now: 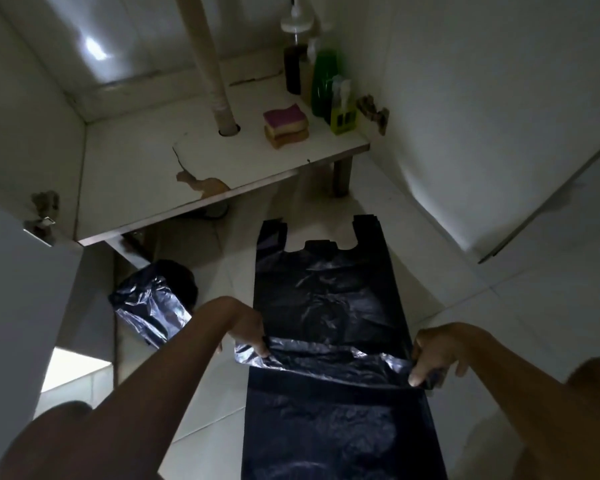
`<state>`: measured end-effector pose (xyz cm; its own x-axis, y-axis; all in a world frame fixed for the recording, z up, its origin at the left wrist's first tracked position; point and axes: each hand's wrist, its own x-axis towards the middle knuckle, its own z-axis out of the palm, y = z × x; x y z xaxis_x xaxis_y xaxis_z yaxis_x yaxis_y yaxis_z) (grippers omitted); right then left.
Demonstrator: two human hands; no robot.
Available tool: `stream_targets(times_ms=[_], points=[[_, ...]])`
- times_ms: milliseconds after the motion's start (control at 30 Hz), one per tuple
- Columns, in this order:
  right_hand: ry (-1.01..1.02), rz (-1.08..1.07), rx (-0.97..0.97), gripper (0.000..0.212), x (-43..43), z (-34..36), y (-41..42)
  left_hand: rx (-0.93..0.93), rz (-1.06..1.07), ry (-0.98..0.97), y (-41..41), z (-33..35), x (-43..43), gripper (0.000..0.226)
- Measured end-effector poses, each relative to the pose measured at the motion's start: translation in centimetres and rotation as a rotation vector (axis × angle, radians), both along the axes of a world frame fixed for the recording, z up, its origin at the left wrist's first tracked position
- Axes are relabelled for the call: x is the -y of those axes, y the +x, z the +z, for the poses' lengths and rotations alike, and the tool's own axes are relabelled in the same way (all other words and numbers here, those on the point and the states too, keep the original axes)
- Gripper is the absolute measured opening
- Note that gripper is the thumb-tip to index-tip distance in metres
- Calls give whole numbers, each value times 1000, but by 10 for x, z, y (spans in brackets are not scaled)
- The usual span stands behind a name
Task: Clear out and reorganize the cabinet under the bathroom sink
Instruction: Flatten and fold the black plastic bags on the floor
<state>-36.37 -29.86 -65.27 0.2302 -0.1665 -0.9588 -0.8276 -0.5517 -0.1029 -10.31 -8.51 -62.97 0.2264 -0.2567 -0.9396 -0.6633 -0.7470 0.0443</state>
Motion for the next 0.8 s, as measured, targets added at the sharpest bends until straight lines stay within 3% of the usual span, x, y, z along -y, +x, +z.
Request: stream_targets(times_ms=[133,233,333,467,533,567,667,733,800], points=[[27,6,11,14,-9,6,-3,3,-109,6,-14,-6,0,53],[22,43,-27,52,-14,-1,-1,-30,-207,46,-24,-14,-4,47],[61,95,-94,67,-18,-17,-5,-35,-241,77,-33,-23,-11,47],[187,54,-202,69,-25,-43,-4,-168,-101,117,-39,-39,-17,56],[234,22,-256,93,-24,-47,2,-247,10,159,-32,-39,-17,61],[227,14,-235,93,-21,-47,7,-225,21,133,-25,-42,-14,62],[65,-47,93,54,-8,-54,29,39,-32,-174,3,-63,3,56],[-196,-35,411,51,2,-71,46,237,27,-386,22,-85,15,61],[-417,-20,577,56,8,-93,58,346,98,-499,35,-111,25,75]])
